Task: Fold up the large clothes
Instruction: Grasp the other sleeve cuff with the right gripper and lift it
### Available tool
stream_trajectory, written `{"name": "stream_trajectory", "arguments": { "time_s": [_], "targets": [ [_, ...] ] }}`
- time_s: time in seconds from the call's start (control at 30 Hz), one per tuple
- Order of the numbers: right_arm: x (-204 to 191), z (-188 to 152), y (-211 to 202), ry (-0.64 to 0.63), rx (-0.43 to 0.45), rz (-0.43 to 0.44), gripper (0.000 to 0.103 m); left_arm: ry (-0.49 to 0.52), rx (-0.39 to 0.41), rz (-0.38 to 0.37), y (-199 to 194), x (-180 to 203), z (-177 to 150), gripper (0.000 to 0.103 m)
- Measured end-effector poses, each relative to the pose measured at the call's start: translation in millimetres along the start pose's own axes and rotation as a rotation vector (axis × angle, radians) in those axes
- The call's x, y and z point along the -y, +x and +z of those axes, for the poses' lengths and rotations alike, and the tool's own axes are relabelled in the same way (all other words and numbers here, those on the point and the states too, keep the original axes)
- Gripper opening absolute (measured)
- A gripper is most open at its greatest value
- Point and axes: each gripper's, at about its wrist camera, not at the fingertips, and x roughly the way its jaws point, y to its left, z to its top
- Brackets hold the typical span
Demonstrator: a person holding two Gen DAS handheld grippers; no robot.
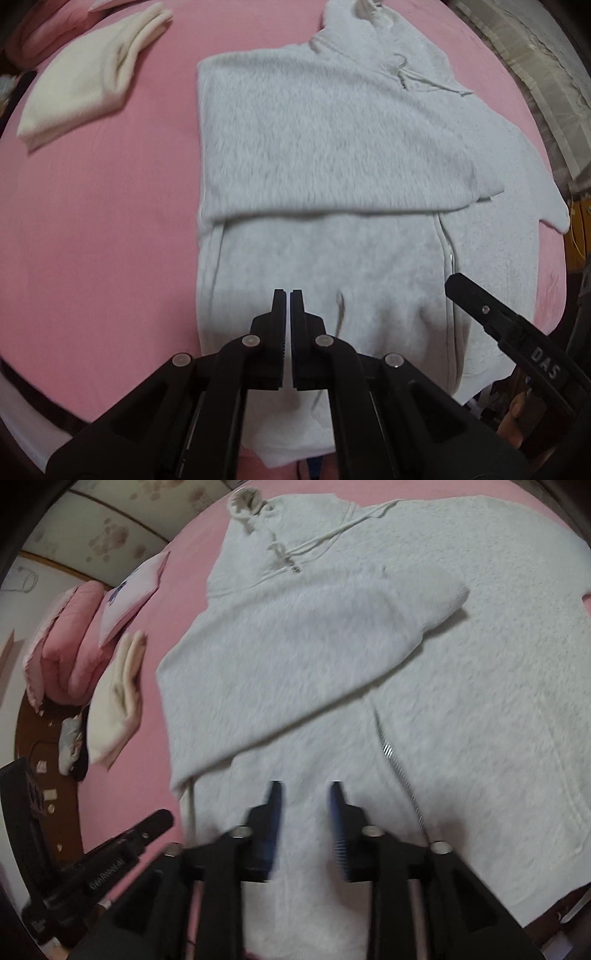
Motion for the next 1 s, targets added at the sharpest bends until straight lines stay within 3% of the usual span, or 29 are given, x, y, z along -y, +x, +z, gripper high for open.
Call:
{"name": "stream_trajectory", "arguments": {
  "time_s": [0.13,0.2,0.3,0.37,0.4,0.43,0.6,0.73,1.0],
  "targets": [
    [9,-22,-16,-0.003,-0.020,0.047,0.049,-0.093,-0.053,-0.023,5,13,-28,0.000],
    [27,-29,-26,0.028,-0.004,0.053,0.056,-0.074,-0.058,-0.023,5,29,-37,0.000],
    [63,-27,-36,0.107,0.009,0.066,0.056,0.007,-0.073,-0.017,6,68,-46,0.002],
    [92,-22,-47,0.159,0.017,0.081,0.056,0.022,-0.121,-0.030,13,96,-50,0.015],
    [107,-19,-54,0.179,0.024,0.083,0.056,0.015,-0.143,-0.029,16,107,-52,0.030],
    [120,-15,-60,0.195,0.028,0.083,0.057,-0.006,-0.158,-0.022,18,121,-55,0.038],
    [191,10,-101,0.232,0.045,0.083,0.057,-0.064,-0.165,0.005,22,194,-58,0.038],
    [246,31,-135,0.250,0.063,0.078,0.059,-0.084,-0.148,0.001,22,264,-58,0.051],
    [352,72,-184,0.379,0.120,0.122,0.062,0.088,-0.115,-0.010,28,403,-38,0.053]
  ]
}}
